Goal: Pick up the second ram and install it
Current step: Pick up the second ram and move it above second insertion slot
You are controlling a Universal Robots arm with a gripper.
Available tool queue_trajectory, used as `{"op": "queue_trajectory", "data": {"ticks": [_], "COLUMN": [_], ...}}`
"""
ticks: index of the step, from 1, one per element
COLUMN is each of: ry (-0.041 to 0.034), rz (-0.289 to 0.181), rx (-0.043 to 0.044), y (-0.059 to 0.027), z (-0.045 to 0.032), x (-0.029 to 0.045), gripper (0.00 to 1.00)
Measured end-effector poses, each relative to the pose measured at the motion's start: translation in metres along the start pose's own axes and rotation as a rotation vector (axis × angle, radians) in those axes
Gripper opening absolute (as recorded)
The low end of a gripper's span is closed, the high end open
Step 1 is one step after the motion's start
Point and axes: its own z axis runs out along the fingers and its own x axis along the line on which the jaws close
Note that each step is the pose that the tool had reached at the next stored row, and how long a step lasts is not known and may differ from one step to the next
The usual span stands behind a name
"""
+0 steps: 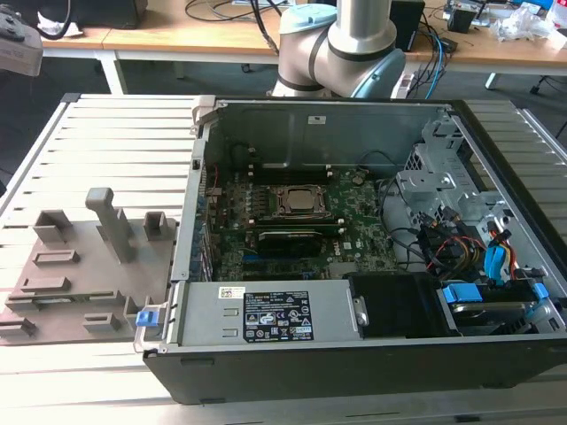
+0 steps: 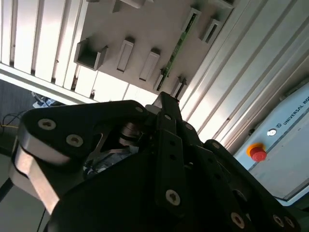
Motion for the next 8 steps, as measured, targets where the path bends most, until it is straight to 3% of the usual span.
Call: {"op": "queue_trajectory", "data": {"ticks": [5, 6, 7, 8], "ry": [-0.0005, -0.0005, -0.0006, -0.0006], "rz": [0.000, 0.000, 0.000, 0.000], "rx": [0.0001, 0.0000, -0.0001, -0.0001], "y": [0.0000, 0.0000, 0.0000, 0.0000], "z": [0.0001, 0.0000, 0.0000, 0.0000], "x": [-0.0001, -0.0001, -0.0001, -0.0001], "gripper": [0.11, 0.17, 0.30, 0.30]}}
